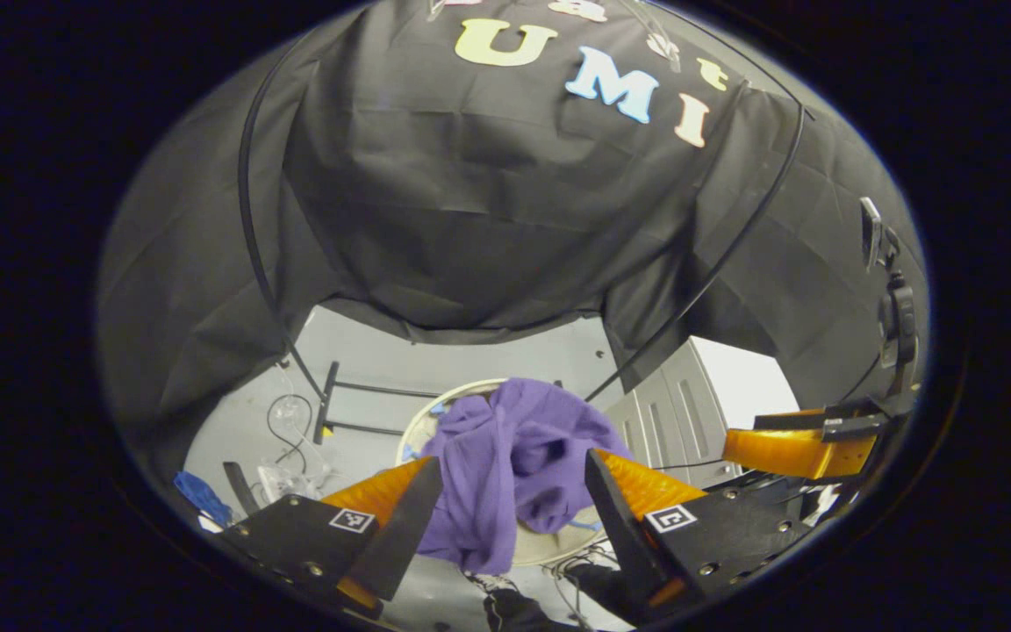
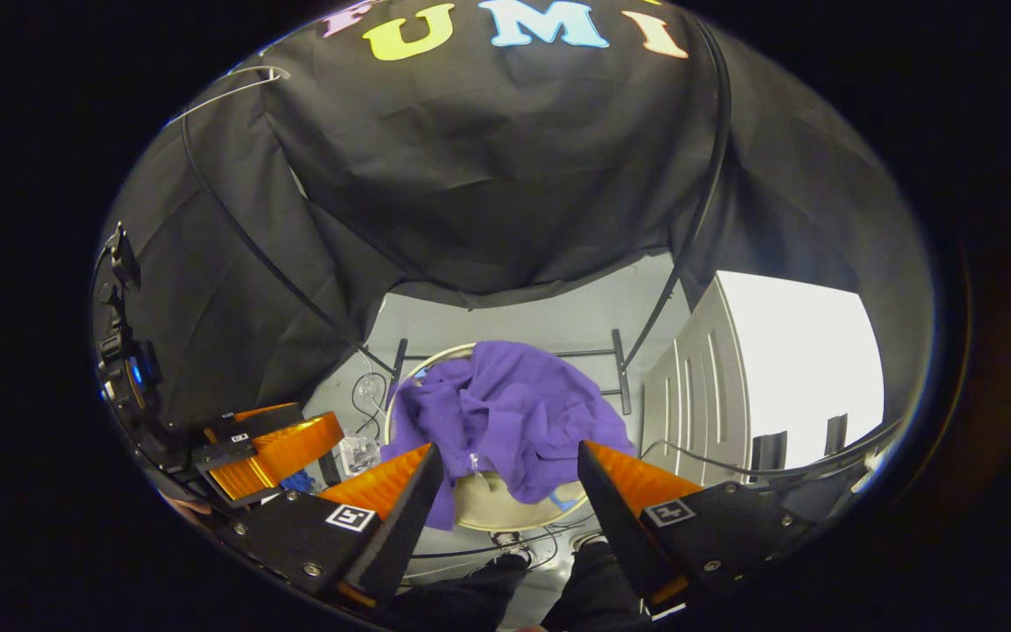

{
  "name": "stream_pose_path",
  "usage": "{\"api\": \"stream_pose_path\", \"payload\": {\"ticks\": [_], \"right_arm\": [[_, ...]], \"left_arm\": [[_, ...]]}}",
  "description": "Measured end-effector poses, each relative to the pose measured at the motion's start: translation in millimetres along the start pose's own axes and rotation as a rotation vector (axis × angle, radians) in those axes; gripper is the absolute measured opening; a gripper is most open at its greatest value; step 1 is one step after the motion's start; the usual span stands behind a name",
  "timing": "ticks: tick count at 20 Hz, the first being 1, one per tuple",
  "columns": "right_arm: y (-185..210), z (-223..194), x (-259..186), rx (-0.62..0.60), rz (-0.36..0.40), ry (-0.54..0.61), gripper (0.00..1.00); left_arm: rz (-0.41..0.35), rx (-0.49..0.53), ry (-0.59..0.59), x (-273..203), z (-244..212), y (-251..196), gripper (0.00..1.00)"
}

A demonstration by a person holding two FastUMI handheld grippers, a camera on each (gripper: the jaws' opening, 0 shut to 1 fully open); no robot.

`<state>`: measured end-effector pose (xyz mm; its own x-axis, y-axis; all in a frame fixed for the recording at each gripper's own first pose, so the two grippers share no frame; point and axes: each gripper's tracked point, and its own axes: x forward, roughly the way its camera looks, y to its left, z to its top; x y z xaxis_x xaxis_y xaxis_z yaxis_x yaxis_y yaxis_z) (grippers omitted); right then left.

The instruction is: Grasp the clothes on the hanger with both hands and then place them into the laundry hamper below.

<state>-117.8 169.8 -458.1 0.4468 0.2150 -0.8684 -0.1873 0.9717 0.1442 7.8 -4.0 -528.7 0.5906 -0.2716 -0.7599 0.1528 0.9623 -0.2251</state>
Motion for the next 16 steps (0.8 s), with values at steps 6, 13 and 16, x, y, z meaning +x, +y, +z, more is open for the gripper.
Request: {"api": "stream_pose_path", "payload": {"ticks": [6,13,16], "right_arm": [[-13.0,28.0,-48.4,-0.018,-0.026,-0.125,0.95],[-28.1,91.3,-128.7,-0.044,-0.059,-0.352,0.95],[-33.0,128.6,-176.0,-0.058,-0.082,-0.487,0.95]], "left_arm": [[0.032,0.031,-0.1,-61.7,32.4,0.3,0.95],[0.055,0.06,-0.273,-155.5,93.6,-10.6,0.95],[0.058,0.059,-0.381,-203.7,137.7,-24.5,0.99]]}}
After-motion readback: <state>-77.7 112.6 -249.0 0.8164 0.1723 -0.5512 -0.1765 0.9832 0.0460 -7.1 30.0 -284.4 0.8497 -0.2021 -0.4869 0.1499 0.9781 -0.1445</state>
